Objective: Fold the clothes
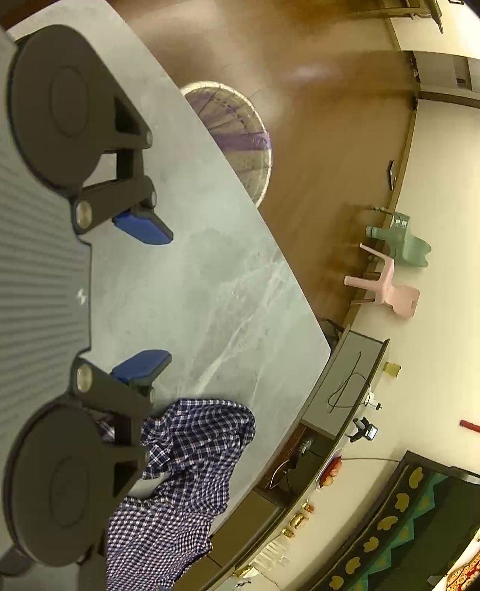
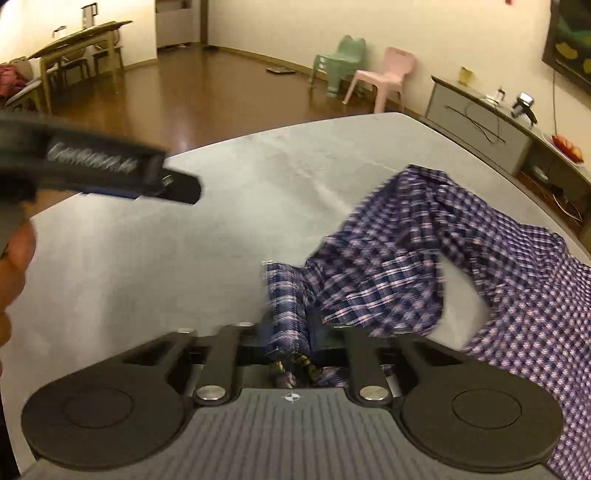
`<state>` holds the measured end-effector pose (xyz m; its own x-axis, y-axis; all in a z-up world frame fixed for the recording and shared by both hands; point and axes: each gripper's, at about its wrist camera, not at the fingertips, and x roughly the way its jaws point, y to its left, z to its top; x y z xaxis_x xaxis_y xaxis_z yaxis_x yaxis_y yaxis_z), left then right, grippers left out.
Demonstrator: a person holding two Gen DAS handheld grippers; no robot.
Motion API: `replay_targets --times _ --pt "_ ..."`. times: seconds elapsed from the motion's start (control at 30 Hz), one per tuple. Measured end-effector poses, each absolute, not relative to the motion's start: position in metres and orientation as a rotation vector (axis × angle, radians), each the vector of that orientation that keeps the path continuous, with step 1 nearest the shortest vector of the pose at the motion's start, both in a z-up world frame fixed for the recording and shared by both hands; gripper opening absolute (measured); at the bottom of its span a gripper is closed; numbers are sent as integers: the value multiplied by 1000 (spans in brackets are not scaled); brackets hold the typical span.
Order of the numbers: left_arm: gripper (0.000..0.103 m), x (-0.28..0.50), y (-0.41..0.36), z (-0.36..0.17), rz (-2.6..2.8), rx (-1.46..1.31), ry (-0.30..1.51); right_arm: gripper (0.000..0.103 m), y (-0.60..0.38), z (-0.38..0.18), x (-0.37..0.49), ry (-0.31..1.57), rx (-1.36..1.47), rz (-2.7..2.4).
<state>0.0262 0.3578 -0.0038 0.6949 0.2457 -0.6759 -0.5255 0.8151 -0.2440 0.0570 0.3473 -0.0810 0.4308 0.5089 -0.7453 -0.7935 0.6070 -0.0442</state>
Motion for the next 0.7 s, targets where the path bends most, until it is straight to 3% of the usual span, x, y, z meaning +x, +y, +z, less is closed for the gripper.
replay_targets --times 0.1,0.2,0.37,0.57,0.7 --pt "63 25 353 -2 435 -431 671 12 333 -61 79 736 -357 806" --pt "63 22 353 -2 437 -430 673 12 290 -7 104 677 -107 795" --pt "62 20 328 1 307 -403 693 12 106 78 156 497 434 535" --pt "63 25 234 -10 42 -178 781 12 -45 18 181 666 563 200" --pt "63 20 182 -24 -33 -14 822 13 -52 -26 177 745 603 212"
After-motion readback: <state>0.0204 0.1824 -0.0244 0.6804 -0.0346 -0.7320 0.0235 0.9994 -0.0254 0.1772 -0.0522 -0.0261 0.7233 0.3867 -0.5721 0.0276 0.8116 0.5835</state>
